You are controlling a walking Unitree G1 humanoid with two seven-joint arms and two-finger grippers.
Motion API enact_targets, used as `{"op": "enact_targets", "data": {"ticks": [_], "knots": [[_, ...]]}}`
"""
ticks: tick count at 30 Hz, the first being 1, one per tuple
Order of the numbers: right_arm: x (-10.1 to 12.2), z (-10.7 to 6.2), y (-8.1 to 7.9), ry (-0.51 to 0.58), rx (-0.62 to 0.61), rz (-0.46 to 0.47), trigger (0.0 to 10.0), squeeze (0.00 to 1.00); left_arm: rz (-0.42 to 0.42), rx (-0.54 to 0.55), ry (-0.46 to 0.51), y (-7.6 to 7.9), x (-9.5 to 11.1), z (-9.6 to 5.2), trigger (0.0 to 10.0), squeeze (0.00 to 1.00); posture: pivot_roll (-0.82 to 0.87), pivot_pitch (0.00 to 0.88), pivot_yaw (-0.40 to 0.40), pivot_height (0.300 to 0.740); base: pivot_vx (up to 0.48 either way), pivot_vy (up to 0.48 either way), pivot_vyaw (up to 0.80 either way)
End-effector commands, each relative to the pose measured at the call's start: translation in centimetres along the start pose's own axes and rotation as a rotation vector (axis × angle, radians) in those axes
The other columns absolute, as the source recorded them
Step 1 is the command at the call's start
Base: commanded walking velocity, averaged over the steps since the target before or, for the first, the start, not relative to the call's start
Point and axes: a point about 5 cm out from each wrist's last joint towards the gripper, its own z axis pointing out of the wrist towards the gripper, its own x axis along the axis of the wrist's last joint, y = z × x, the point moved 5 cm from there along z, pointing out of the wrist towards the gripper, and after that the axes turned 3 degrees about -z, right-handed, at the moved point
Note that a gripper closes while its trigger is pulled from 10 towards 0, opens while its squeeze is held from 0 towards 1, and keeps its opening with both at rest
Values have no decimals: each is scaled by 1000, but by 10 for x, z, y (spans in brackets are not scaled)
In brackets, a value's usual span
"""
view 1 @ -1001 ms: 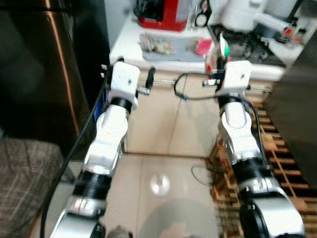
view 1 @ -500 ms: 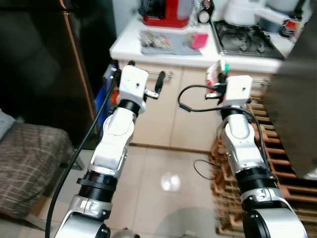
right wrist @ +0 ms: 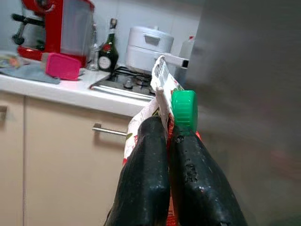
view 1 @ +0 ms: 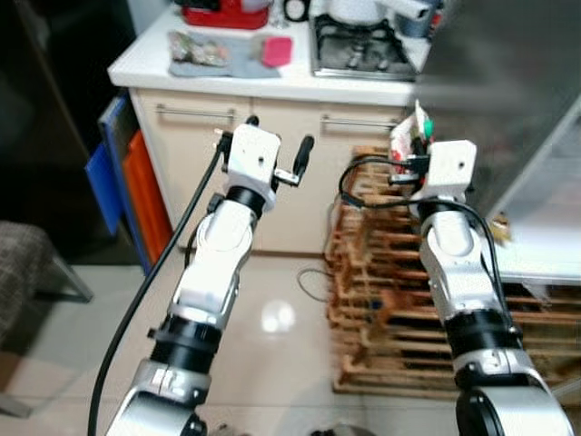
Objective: Restocking fridge
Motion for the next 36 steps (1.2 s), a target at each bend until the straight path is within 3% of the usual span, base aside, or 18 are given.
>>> {"op": "enact_targets", "data": {"ticks": [1,11,18,36], "knots": [[5,0,0,14,7,-7,0,0,-9,4,20,0,5,4,10000,0,-16,0,-34,740,0,0,0],[12,-4,-12,53,65,4,0,0,-9,7,35,-4,7,5,10000,0,-21,0,-24,740,0,0,-472],[20,-15,-31,99,178,3,0,0,-5,-8,29,1,3,5,10000,0,-37,0,-23,740,0,0,-729],[11,-25,-25,60,175,33,0,0,-19,-32,36,10,3,8,10000,0,-56,0,-9,740,0,0,-710]]}}
